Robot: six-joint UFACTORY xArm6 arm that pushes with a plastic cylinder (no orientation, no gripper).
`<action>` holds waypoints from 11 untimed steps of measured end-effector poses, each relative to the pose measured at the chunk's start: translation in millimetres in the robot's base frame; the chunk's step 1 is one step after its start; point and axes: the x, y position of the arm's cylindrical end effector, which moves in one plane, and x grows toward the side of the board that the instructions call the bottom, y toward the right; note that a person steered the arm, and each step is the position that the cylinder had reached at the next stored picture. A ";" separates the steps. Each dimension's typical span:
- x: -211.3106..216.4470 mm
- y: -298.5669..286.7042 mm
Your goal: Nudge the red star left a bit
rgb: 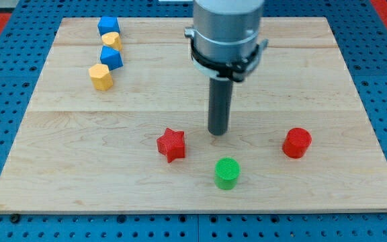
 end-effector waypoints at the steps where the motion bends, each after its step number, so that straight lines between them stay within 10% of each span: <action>1: 22.1 -2.9; 11: 41.1 -39.0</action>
